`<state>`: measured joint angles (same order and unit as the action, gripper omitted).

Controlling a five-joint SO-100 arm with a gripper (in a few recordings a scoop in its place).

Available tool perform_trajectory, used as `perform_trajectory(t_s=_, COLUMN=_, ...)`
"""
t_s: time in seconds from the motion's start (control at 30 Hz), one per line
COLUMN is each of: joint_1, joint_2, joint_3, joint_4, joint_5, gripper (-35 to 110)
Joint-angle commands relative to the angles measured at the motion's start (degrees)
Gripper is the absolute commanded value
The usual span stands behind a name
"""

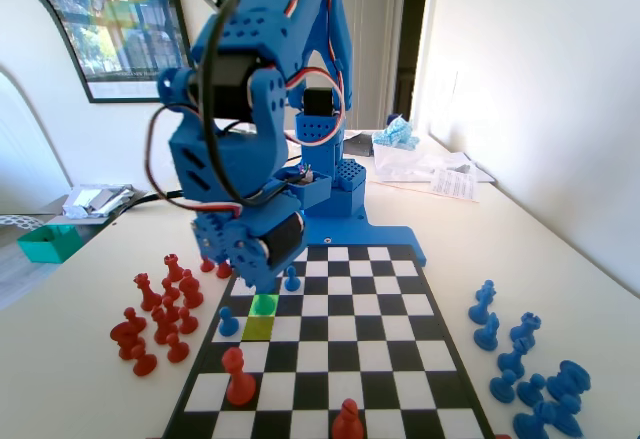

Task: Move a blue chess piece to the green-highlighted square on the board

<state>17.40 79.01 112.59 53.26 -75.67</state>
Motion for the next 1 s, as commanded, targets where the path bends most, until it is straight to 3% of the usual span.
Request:
perform_trajectory(t_s=0.0, joint_1=0.44, joint_2=5.80, joint_3=2.02, joint_4=-1.41, joint_5=-0.97, gripper=1)
perform_trajectory(t_s=0.97, joint_1=2.20, joint_2=6.06, joint_3=4.92, joint_4=-4.04, joint_5=-2.11, gripper=1)
